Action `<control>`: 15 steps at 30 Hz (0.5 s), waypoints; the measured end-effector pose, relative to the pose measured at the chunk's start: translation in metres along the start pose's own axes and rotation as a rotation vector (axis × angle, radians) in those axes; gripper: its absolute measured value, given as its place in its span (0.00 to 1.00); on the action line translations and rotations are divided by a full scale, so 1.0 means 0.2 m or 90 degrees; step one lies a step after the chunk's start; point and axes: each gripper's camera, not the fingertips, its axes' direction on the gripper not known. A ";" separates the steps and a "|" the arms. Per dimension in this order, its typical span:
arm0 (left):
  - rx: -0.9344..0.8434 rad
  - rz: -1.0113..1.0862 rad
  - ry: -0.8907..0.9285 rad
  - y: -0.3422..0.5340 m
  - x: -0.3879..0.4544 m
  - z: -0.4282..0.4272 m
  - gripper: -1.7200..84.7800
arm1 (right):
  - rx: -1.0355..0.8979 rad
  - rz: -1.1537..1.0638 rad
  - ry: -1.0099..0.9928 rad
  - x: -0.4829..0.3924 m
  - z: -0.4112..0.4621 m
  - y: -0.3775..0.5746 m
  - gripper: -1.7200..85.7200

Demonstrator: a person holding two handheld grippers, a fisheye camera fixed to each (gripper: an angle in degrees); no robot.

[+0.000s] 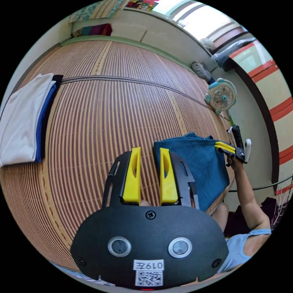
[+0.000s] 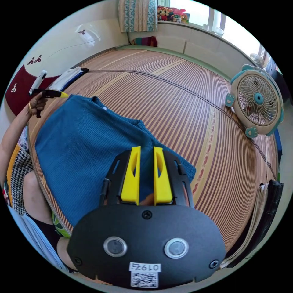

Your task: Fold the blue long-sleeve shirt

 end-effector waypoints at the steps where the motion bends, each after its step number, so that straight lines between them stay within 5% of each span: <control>1: 0.015 -0.016 0.011 0.06 -0.05 -0.05 0.11 | 0.006 -0.001 -0.016 0.04 -0.05 0.03 0.11; 10: 0.070 0.059 0.023 0.79 0.08 -0.23 0.11 | 0.149 0.075 -0.079 0.38 -0.75 0.47 0.11; 15: 0.093 -0.006 0.044 1.24 0.06 -0.18 0.12 | 0.194 0.142 -0.068 0.50 -1.12 0.86 0.11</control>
